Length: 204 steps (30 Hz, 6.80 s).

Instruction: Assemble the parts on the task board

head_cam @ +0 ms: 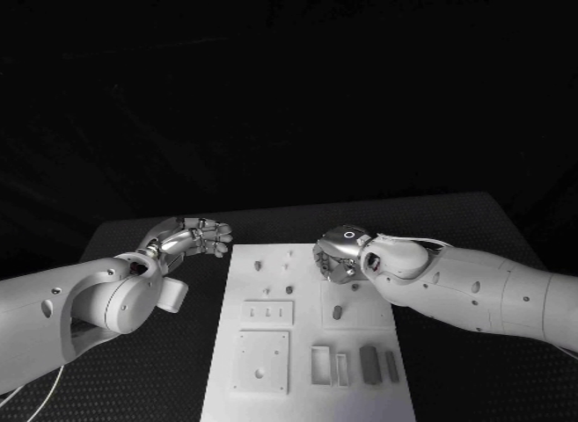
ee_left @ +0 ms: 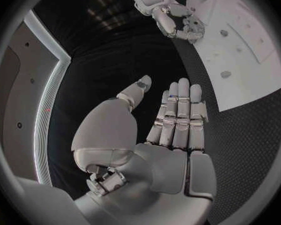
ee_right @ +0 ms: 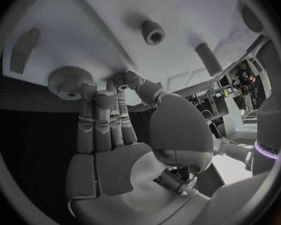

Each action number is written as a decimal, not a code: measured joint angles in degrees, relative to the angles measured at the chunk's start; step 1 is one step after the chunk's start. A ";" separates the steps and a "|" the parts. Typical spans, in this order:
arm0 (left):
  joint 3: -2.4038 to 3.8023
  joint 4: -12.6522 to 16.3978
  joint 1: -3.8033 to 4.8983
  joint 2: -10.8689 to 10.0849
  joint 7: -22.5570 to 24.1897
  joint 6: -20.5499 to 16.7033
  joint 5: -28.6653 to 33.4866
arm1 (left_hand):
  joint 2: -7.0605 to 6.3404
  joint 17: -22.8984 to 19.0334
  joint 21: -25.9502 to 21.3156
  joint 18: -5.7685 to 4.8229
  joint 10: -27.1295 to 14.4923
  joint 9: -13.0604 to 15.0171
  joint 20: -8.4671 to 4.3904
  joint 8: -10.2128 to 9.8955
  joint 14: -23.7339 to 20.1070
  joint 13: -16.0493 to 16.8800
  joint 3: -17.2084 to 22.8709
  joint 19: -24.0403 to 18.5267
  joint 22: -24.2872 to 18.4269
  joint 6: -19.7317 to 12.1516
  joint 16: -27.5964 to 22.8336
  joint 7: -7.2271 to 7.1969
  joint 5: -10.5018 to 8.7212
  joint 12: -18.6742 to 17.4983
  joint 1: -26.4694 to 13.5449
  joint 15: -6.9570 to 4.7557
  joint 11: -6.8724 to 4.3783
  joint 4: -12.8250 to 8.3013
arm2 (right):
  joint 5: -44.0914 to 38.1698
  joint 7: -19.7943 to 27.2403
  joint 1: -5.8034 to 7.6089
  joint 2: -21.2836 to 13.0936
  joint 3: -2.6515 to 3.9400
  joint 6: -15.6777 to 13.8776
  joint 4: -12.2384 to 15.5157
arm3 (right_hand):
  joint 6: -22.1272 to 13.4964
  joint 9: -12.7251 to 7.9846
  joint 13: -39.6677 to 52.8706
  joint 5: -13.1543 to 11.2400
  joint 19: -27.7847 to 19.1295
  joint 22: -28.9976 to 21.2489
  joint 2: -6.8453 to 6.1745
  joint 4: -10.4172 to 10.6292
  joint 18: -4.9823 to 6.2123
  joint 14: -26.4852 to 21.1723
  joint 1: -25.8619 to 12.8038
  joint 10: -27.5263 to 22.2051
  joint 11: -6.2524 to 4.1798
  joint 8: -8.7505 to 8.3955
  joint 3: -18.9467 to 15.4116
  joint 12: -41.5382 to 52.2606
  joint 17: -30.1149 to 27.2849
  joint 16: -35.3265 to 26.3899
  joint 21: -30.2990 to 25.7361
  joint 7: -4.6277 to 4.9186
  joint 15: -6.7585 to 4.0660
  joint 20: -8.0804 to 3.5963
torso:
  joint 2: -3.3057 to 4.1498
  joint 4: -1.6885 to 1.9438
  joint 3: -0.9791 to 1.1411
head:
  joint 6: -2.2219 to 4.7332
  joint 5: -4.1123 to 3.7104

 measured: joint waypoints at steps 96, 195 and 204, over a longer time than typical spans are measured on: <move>0.16 -0.20 1.04 1.07 -0.35 -0.18 -0.02 | -0.03 0.35 0.22 0.14 0.00 -0.09 0.11 0.00 -0.22 -0.09 0.48 -0.52 0.00 0.00 -0.69 0.00 0.00 -0.67 -0.42 0.21 0.00 -0.79 | -5.90 -10.86 0.24 11.56 0.16 -8.24 -7.31 | 1.15 1.04 3.37 -0.15 -0.64 -0.01 -0.81 0.34 -0.80 -0.19 -0.43 0.23 -0.19 -0.31 2.67 -0.56 0.47 1.33 2.97 -0.46 -0.20 -0.58 | 1.66 1.47 0.02 | 1.98 -0.07; 0.19 -2.65 1.40 0.19 0.56 -1.43 -0.02 | -0.40 1.00 0.44 0.17 -0.11 -0.27 0.12 -0.48 -0.21 -0.37 1.05 -0.51 0.04 -0.32 -0.91 0.31 -0.44 -1.99 -0.80 0.21 0.50 -1.36 | 16.42 -1.93 1.88 -5.25 5.79 2.56 -0.97 | -9.16 -1.05 55.00 0.07 -3.18 0.08 -6.82 3.86 -0.83 -3.60 -1.94 -13.24 -1.05 -6.28 -6.01 60.40 8.00 15.99 18.45 2.12 -1.28 -2.15 | 1.47 -0.69 0.26 | 3.04 -0.31; 0.19 -2.75 1.40 0.25 0.56 -1.41 -0.02 | -0.40 0.99 0.44 0.14 -0.11 -0.27 0.12 -0.66 -0.21 -0.37 1.05 -0.51 0.03 -0.32 -0.91 0.31 -0.44 -2.22 -0.80 0.21 0.51 -1.36 | 16.57 -1.78 1.28 -4.43 5.61 3.78 -2.42 | -9.17 -1.18 57.98 0.07 -3.28 0.08 -6.21 4.30 -1.68 -3.59 -2.10 -13.29 -1.08 -6.28 -5.56 63.45 9.10 16.99 19.98 2.12 -1.27 -2.66 | 1.47 -0.65 0.20 | 2.74 -0.13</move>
